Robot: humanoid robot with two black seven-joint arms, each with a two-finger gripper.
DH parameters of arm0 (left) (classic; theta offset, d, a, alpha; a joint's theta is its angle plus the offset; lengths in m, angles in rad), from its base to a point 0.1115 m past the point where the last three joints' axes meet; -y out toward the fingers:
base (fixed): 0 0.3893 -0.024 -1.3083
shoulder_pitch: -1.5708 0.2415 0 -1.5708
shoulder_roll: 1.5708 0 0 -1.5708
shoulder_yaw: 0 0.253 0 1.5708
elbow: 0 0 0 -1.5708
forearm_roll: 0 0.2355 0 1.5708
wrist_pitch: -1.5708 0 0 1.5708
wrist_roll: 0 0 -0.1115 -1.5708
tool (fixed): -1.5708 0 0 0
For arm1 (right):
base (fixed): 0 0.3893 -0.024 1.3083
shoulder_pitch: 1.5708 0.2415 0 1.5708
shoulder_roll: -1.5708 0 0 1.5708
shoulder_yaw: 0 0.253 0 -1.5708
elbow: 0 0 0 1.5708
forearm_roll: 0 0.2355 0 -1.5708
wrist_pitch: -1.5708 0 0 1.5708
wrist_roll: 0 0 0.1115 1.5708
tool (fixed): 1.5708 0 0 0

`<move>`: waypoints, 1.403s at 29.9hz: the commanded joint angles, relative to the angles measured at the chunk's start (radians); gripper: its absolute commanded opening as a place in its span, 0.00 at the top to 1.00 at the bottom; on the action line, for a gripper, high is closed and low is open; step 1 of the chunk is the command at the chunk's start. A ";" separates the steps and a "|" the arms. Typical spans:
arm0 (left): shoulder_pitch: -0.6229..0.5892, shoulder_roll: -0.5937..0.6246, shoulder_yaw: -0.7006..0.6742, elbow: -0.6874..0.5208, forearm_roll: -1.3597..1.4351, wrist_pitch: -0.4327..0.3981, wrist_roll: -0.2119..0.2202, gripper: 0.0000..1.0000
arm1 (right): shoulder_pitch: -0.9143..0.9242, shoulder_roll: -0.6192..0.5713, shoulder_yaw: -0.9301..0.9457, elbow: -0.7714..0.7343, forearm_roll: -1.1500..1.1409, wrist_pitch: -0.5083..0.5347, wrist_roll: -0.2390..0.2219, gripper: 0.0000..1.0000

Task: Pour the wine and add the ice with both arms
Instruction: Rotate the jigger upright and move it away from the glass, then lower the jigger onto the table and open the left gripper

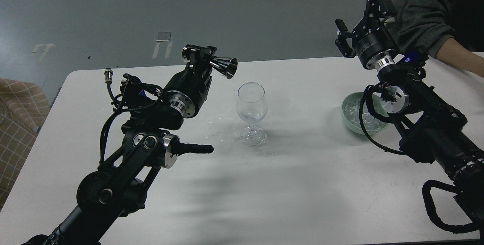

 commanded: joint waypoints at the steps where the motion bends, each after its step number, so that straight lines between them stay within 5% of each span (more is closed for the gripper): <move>1: -0.004 0.006 0.000 -0.018 0.005 -0.001 0.013 1.00 | -0.005 0.000 0.000 0.000 0.000 0.001 0.000 0.00; 26: 0.005 0.032 0.088 -0.026 0.276 -0.025 0.029 1.00 | -0.008 0.002 0.000 -0.001 0.000 0.000 0.002 0.00; 42: 0.049 0.020 -0.434 -0.027 -0.783 0.013 -0.020 1.00 | -0.012 0.000 0.000 0.000 0.000 0.000 0.002 0.00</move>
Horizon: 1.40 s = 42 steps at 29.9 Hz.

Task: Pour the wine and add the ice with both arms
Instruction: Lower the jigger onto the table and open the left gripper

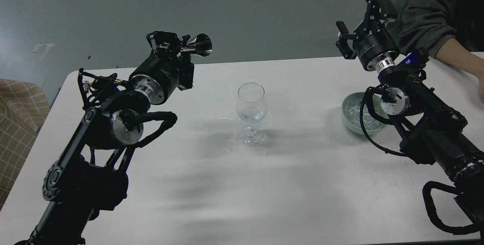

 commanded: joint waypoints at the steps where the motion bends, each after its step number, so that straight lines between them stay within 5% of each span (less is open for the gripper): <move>1: 0.038 0.001 -0.092 0.008 -0.171 -0.006 -0.021 1.00 | -0.006 0.003 0.000 0.000 0.000 0.000 0.000 0.00; 5: 0.127 -0.001 -0.185 0.048 -0.295 -0.041 -0.050 1.00 | -0.009 0.002 0.000 0.001 0.000 0.000 0.000 0.00; 10: 0.232 -0.019 -0.271 0.156 -0.340 -0.245 -0.071 0.98 | -0.012 0.003 0.000 0.001 0.000 0.000 0.000 0.00; 24: 0.274 -0.051 -0.322 0.546 -0.338 -0.537 -0.136 0.82 | -0.012 0.005 -0.002 0.000 -0.002 0.000 0.000 0.00; 42: 0.265 -0.044 -0.328 0.612 -0.343 -0.549 -0.144 0.60 | -0.019 0.006 0.000 0.000 -0.002 0.000 0.000 0.00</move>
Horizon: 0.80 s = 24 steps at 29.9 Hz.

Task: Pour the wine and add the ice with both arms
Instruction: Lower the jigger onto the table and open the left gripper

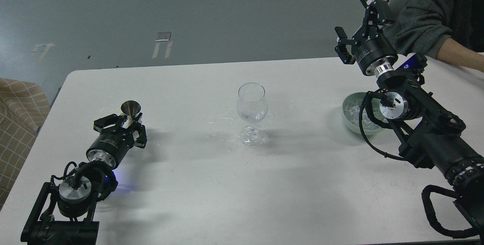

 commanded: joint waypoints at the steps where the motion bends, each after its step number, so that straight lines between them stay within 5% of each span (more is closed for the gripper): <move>1: -0.002 0.000 0.000 0.003 0.000 0.001 0.000 0.60 | -0.001 0.000 0.000 0.000 0.000 0.000 0.000 0.00; 12: -0.012 0.004 0.003 0.031 0.000 0.003 -0.003 0.43 | 0.001 0.000 0.000 0.000 0.000 0.000 0.000 0.00; 19: -0.020 0.009 0.003 0.037 0.000 0.003 0.000 0.03 | 0.001 -0.003 0.000 0.001 0.000 0.000 0.000 0.00; 24: -0.016 0.020 -0.001 0.037 -0.001 0.001 0.003 0.02 | 0.001 -0.005 0.000 0.001 0.000 0.000 0.000 0.00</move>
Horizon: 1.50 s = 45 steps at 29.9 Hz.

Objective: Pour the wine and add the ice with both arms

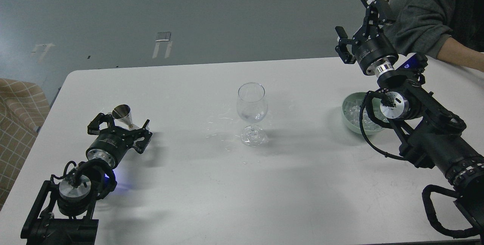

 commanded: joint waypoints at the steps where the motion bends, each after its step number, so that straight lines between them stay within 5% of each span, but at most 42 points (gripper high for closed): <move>1: 0.009 0.018 -0.015 0.000 -0.003 -0.002 0.005 0.02 | 0.000 -0.002 0.000 0.000 0.000 0.000 0.000 0.00; 8: 0.068 0.090 -0.073 -0.005 -0.069 -0.073 0.026 0.02 | -0.002 -0.005 0.001 0.004 0.000 0.000 0.000 0.00; 13: 0.157 0.150 -0.084 -0.015 -0.106 -0.182 0.089 0.02 | -0.002 -0.011 0.000 0.016 0.000 0.000 0.000 0.00; 22: 0.234 0.196 -0.130 -0.017 -0.106 -0.306 0.103 0.02 | -0.002 -0.042 0.000 0.053 0.000 0.001 -0.003 0.00; 28: 0.207 0.358 -0.138 -0.014 -0.078 -0.330 0.085 0.02 | 0.009 -0.158 -0.093 0.120 -0.012 0.005 -0.014 0.00; 35: 0.052 0.493 -0.138 -0.005 0.089 -0.330 -0.012 0.02 | 0.014 -0.275 -0.138 0.200 -0.023 0.005 -0.018 0.00; 45: -0.281 0.448 -0.065 -0.006 0.477 -0.330 -0.163 0.02 | 0.104 -0.281 -0.140 0.186 -0.089 -0.012 -0.026 0.00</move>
